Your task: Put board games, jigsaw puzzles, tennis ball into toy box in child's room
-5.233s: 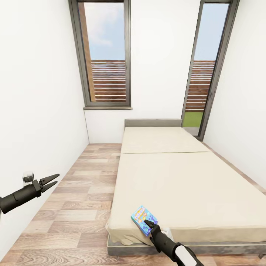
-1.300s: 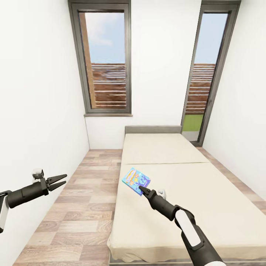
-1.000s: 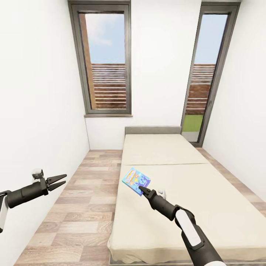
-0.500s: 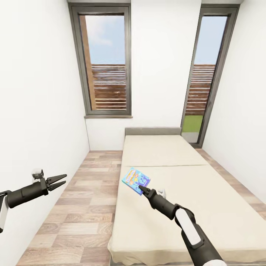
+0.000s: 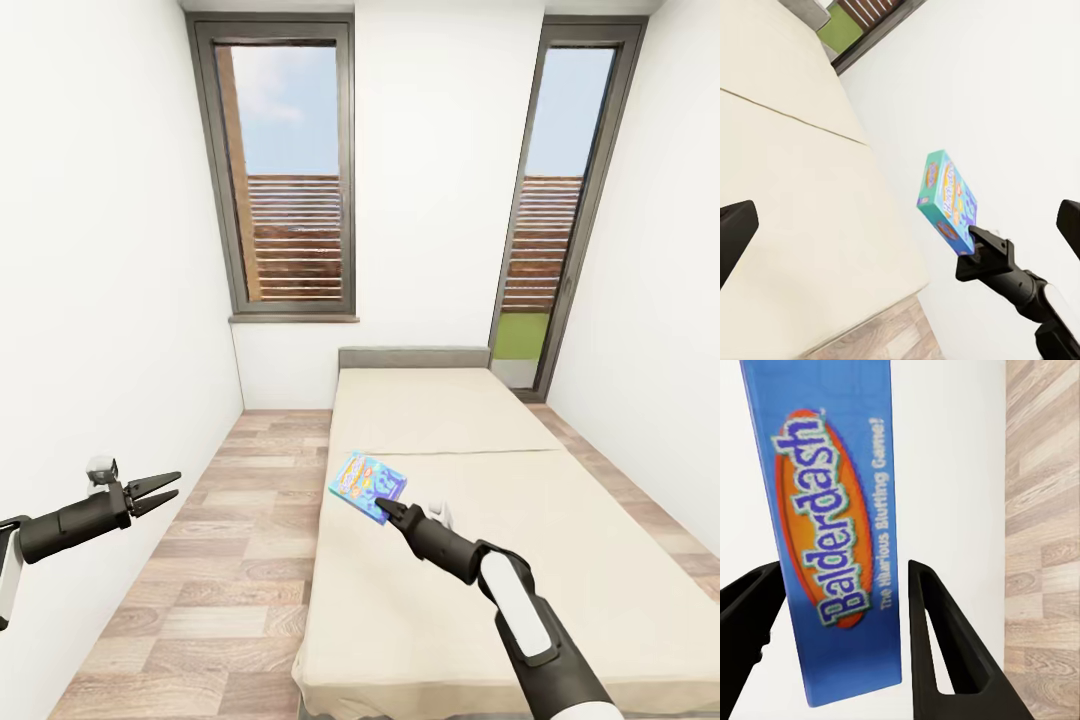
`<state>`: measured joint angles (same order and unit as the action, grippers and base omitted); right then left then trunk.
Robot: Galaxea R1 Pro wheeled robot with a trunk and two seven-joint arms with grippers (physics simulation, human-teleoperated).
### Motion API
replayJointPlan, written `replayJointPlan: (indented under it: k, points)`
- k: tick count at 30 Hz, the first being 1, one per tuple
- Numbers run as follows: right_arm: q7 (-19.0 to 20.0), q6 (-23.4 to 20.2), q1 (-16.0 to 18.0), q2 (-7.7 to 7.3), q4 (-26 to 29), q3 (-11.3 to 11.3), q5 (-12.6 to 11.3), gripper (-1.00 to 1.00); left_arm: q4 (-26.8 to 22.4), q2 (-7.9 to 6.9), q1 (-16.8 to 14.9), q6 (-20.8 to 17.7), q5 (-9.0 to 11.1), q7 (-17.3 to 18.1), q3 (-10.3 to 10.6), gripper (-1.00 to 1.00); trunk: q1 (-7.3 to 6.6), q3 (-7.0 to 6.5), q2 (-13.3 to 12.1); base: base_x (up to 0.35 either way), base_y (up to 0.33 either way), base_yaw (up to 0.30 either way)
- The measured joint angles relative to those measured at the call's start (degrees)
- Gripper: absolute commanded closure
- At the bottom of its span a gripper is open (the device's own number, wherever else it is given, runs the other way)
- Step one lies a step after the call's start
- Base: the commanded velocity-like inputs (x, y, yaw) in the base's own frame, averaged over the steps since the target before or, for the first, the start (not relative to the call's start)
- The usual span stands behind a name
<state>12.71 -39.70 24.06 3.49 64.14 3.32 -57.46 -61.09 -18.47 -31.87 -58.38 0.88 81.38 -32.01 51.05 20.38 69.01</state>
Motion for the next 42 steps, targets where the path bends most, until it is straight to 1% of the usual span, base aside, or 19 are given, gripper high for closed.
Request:
replayJointPlan:
  k: [11, 15, 42]
  points:
    - [-0.1, 0.1, -0.1, 0.00, 0.8, 0.2, 0.1, 1.00, 0.0, 0.02, 0.0, 0.0, -0.1, -0.1, 0.1, -1.00, -2.42, -1.98, -4.4, 0.000, 0.000, -0.001]
    - [0.1, 0.1, -0.1, 0.00, 0.8, 0.3, 0.1, 1.00, 0.0, 0.02, 0.0, 0.0, -0.2, -0.1, 0.1, -1.00, -3.30, -2.69, -6.0, 0.000, 0.000, -0.115]
    - [0.7, 0.4, -0.3, -0.08, 0.2, 0.0, 0.4, 1.00, 0.0, 0.22, 0.0, 0.0, -0.3, -0.5, 0.2, -1.00, -9.23, -7.55, -16.9, 0.000, 0.000, -0.269]
